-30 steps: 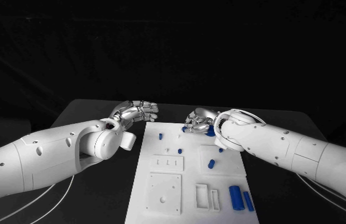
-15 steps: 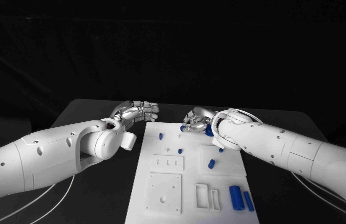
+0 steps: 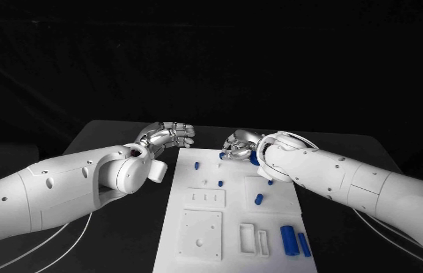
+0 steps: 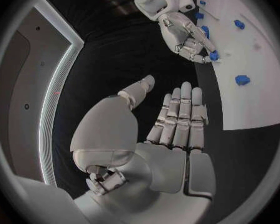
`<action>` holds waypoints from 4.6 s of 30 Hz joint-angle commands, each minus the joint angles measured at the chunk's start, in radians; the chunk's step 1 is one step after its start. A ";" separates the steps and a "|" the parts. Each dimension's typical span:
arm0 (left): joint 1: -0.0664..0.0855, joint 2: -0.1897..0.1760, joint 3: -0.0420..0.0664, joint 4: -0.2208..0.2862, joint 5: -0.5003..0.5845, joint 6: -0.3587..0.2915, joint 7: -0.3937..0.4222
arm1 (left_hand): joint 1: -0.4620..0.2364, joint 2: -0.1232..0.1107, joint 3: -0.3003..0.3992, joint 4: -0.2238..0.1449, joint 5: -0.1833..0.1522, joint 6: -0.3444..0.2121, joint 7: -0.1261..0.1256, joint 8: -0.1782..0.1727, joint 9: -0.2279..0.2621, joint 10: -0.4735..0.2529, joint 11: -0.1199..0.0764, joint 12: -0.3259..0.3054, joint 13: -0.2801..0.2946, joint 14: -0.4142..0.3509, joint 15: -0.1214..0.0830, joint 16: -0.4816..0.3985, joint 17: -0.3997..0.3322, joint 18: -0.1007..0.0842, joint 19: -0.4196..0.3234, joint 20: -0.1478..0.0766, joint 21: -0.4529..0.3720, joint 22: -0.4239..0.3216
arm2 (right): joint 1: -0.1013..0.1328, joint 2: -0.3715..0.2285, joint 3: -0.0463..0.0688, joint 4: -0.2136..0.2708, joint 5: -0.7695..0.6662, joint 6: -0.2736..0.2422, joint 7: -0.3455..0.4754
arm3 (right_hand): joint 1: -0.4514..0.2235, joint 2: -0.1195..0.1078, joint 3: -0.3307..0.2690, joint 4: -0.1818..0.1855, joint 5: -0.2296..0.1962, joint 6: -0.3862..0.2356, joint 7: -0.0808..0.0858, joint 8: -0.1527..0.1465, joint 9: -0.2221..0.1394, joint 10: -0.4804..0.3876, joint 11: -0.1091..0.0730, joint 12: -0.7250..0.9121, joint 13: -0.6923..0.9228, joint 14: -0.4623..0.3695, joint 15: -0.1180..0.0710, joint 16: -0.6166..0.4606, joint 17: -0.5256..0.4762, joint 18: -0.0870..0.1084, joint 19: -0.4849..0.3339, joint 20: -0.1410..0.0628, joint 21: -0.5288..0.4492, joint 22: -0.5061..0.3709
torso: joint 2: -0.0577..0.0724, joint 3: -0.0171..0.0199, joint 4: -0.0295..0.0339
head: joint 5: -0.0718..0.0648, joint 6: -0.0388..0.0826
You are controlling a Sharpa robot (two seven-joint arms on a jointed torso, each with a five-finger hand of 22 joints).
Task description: Assemble the parts on the task board
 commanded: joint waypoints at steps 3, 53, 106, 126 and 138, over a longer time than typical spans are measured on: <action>0.002 0.002 0.001 0.003 -0.003 0.012 0.005 | -0.010 -0.004 0.002 -0.002 0.003 0.002 0.015 -0.005 -0.002 0.003 0.004 -0.005 -0.002 0.000 0.005 -0.007 0.001 0.019 -0.007 0.000 0.005 0.021 | 0.001 0.005 0.000 -0.011 -0.007 -0.007 -0.006 | -0.005 0.014 -0.001 -0.009 -0.001 0.144 -0.017 -0.009 0.004 -0.068 -0.031 -0.004 -0.004 -0.011 0.002 -0.007 0.003 0.068 -0.005 -0.003 0.003 0.016 | 0.000 -0.0001 0.0003 | 0.001 -0.001; 0.002 0.006 0.001 -0.001 -0.003 0.022 -0.001 | -0.012 -0.005 0.003 0.000 0.002 0.002 0.016 -0.005 -0.002 0.002 0.005 -0.005 -0.002 0.000 0.005 -0.008 0.003 0.019 -0.008 0.001 0.005 0.021 | 0.000 0.024 -0.002 -0.019 0.002 -0.073 -0.018 | -0.009 0.011 0.010 0.004 -0.001 0.069 0.017 -0.071 -0.015 -0.098 0.002 -0.048 -0.057 -0.028 0.034 -0.011 0.020 0.068 -0.020 -0.011 0.001 0.013 | 0.000 -0.0002 -0.0002 | 0.002 -0.003; 0.001 0.001 -0.001 -0.051 -0.011 0.037 0.018 | -0.014 -0.007 0.000 -0.008 0.001 0.014 0.015 0.002 -0.001 0.046 -0.004 0.013 0.005 0.003 0.005 -0.012 0.010 0.019 -0.009 0.000 0.010 0.021 | 0.024 -0.216 0.014 0.092 -0.293 -0.102 0.056 | 0.024 -0.087 -0.327 -0.205 0.118 -0.044 0.057 -0.148 -0.061 -0.109 0.039 -0.014 -0.080 -0.025 0.068 -0.020 0.030 0.068 -0.024 -0.013 -0.012 0.010 | -0.012 0.0251 -0.0323 | 0.003 0.020; 0.000 0.003 -0.002 -0.045 -0.017 0.041 0.011 | -0.015 -0.006 0.000 -0.008 0.001 0.013 0.015 0.002 -0.002 0.043 0.000 0.010 0.003 0.002 0.005 -0.013 0.011 0.019 -0.010 0.000 0.010 0.021 | -0.014 -0.172 0.006 0.044 -0.259 -0.071 0.067 | 0.008 -0.037 -0.326 -0.189 0.125 -0.006 0.048 -0.130 -0.060 -0.100 0.031 0.009 -0.075 -0.019 0.061 -0.017 0.034 0.068 -0.017 -0.009 -0.013 0.010 | -0.012 0.0208 -0.0288 | 0.002 -0.001; 0.000 0.004 -0.002 -0.046 -0.018 0.043 0.010 | -0.016 -0.005 0.000 -0.008 0.001 0.013 0.015 0.001 -0.002 0.042 0.001 0.010 0.003 0.002 0.005 -0.014 0.011 0.019 -0.010 0.001 0.010 0.021 | -0.025 -0.161 0.003 0.029 -0.258 -0.052 0.066 | 0.003 -0.017 -0.223 -0.128 0.054 0.019 0.039 -0.125 -0.069 -0.100 0.023 0.016 -0.079 -0.016 0.053 -0.020 0.037 0.068 -0.012 -0.007 -0.014 0.012 | -0.013 0.0201 -0.0292 | 0.003 -0.006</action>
